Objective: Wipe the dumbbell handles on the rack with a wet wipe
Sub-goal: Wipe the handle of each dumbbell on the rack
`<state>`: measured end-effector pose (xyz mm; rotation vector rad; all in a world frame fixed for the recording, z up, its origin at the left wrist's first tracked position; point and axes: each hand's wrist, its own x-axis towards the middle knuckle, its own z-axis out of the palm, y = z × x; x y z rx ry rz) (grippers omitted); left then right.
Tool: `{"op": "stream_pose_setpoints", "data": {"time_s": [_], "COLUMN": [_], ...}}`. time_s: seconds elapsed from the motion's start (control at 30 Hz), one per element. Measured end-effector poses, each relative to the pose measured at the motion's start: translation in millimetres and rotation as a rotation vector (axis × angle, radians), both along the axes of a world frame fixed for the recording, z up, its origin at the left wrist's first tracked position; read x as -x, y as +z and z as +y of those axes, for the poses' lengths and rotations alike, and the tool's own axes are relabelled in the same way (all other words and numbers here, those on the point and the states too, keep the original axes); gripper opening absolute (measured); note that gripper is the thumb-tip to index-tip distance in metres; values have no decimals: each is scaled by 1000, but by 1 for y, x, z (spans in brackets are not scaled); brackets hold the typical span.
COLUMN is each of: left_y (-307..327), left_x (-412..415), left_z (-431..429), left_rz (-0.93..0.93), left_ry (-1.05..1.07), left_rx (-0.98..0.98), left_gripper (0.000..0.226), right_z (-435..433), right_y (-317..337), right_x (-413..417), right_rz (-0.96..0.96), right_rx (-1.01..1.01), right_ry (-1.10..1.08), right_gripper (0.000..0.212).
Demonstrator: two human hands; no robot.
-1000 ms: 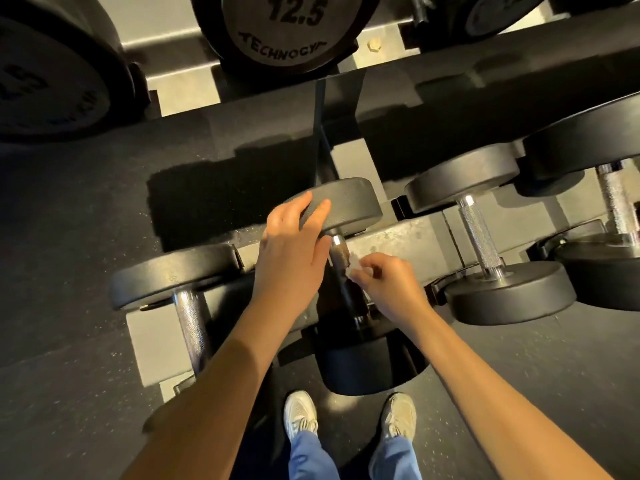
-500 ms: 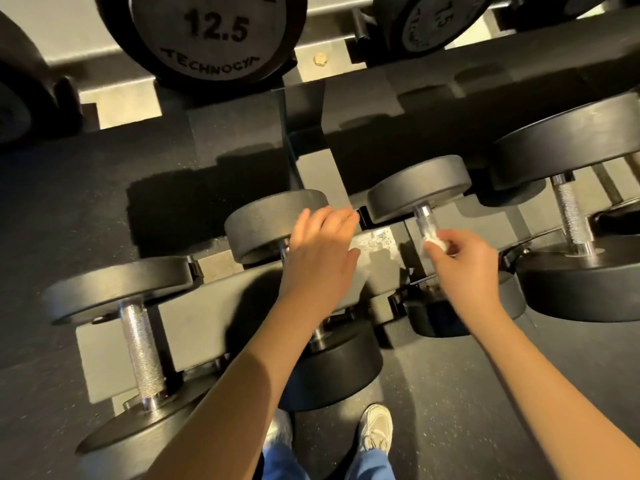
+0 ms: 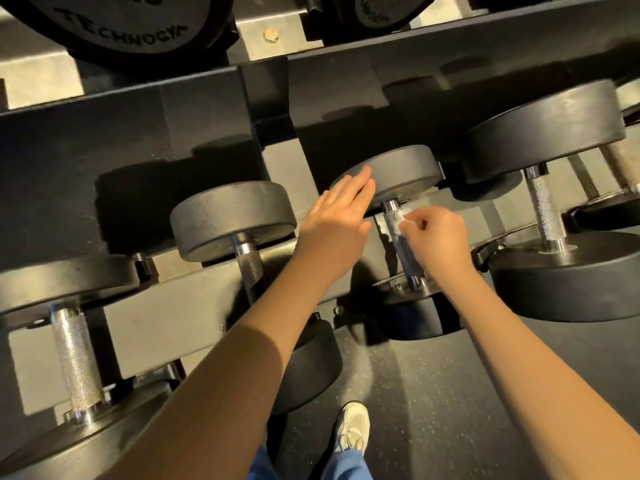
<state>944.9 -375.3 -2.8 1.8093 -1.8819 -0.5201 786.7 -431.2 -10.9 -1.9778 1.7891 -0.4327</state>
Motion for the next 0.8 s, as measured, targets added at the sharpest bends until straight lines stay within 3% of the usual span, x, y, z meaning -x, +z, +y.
{"op": "stream_pose_setpoints", "data": {"time_s": [0.13,0.37,0.57,0.8], "left_y": [1,2,4,2], "left_x": [2,4,7,6], "left_z": [1,1,1,-1], "left_rz": [-9,-28,-34,-52], "left_ry": [24,34,51,51], "left_rx": [38,15,-7,-38], "left_gripper": [58,61,62,63], "right_z": [-1,-12,2,-9], "right_y": [8,4,14,3], "right_x": [16,-2,26,0], "right_rz": [80,-49,162,-101], "right_rx": [-153,-84,-300,-78], "right_ry": [36,6,119,0], "right_gripper": [14,29,11,21]}}
